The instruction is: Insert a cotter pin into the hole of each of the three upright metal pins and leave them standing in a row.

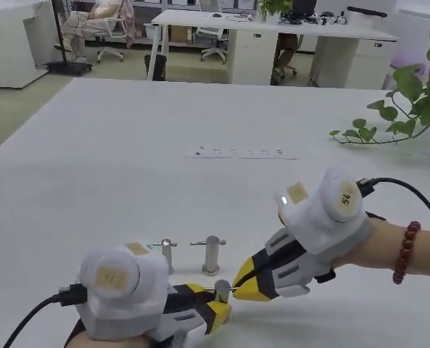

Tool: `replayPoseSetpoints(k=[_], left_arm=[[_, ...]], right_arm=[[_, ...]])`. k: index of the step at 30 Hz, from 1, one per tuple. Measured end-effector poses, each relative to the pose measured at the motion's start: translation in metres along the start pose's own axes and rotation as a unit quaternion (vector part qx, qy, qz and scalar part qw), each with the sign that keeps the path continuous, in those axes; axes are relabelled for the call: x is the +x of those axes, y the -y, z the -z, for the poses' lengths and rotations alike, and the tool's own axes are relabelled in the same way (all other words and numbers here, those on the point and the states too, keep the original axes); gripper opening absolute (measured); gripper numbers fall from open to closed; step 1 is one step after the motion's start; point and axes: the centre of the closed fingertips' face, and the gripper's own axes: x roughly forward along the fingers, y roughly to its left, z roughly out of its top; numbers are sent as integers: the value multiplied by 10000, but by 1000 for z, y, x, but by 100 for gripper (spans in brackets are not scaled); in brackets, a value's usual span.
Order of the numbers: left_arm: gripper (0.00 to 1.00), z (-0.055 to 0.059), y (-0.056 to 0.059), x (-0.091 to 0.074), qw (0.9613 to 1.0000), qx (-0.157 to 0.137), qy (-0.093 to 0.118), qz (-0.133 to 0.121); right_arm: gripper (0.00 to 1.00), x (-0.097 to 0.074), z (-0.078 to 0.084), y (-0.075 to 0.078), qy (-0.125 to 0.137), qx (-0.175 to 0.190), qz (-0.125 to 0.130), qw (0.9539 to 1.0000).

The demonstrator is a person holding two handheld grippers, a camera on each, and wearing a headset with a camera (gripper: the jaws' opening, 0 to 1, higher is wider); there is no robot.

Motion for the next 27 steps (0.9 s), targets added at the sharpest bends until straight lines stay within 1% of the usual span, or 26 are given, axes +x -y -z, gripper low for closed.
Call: replayPoseSetpoints(k=[2,4,8,11,14,16,18,27], left_arm=[[13,0,0,0,10000,-54,10,9],[13,1,0,0,10000,-54,15,10],[13,1,0,0,10000,-58,11,29],[13,0,0,0,10000,-67,15,28],[13,0,0,0,10000,-65,14,24],[13,0,0,0,10000,-62,12,24],[13,0,0,0,10000,-67,12,19],[13,0,1,1,9999,-132,9,7]], right_arm=[[7,1,1,-2,-2,-19,-15,10000],[10,3,5,-4,-59,-27,-14,10000],[11,-1,7,-6,-22,72,6,10000],[11,-4,8,-4,-45,78,79,9999],[10,-8,7,-2,-1,113,143,9998],[10,-9,6,0,17,66,200,9998],[6,-9,4,0,39,36,197,9998],[5,-2,-1,1,73,-14,229,9997]])
